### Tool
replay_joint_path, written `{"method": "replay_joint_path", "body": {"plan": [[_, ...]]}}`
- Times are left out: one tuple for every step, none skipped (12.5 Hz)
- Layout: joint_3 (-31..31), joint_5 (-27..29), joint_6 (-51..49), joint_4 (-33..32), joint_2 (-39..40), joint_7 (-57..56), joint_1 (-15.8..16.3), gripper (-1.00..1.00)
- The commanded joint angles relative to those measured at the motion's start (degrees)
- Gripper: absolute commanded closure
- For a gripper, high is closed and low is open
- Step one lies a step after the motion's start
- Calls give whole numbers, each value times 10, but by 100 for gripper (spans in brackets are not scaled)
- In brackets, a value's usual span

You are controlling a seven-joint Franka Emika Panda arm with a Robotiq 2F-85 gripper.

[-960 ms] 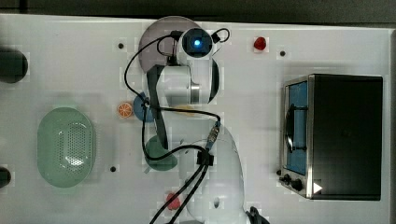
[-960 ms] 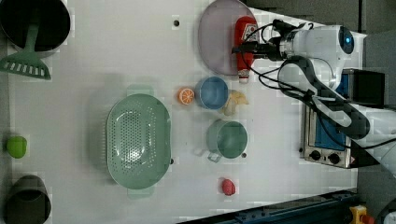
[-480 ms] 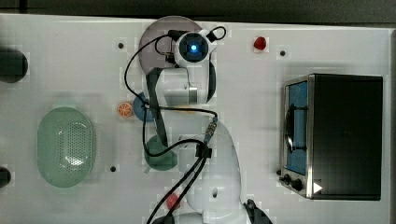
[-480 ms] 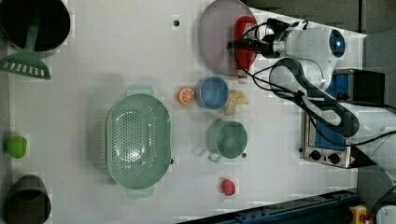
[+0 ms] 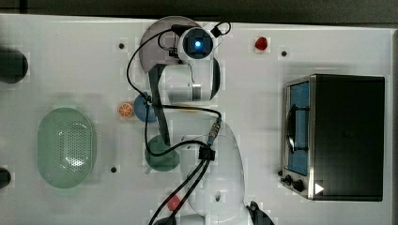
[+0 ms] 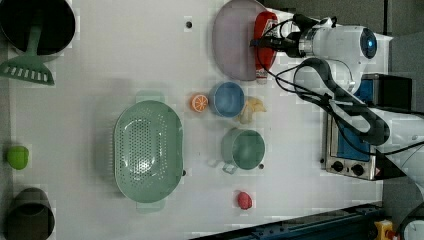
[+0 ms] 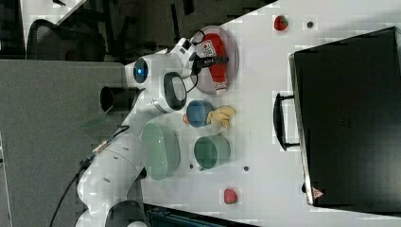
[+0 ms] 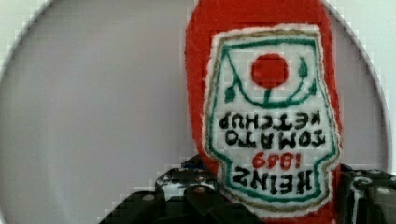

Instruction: Pick ketchup from plate and place it on table.

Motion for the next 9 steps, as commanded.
{"method": "replay_joint_path", "body": {"plan": [[7,-1,-13,32,-32,1,8,-24],[7,0,-34,43,-46,19,6,-24],[6,0,-68,52,-62,29,4,-24],[6,3,-109,58,-81,32,1,-24],[6,14,-151,61,-101,32,-2,-24],[6,30,-191,61,-123,32,-5,-24],[5,48,-229,60,-146,32,-10,-24],[4,58,-268,59,-170,31,-15,-24],[3,59,-310,57,-193,31,-20,-24]]}}
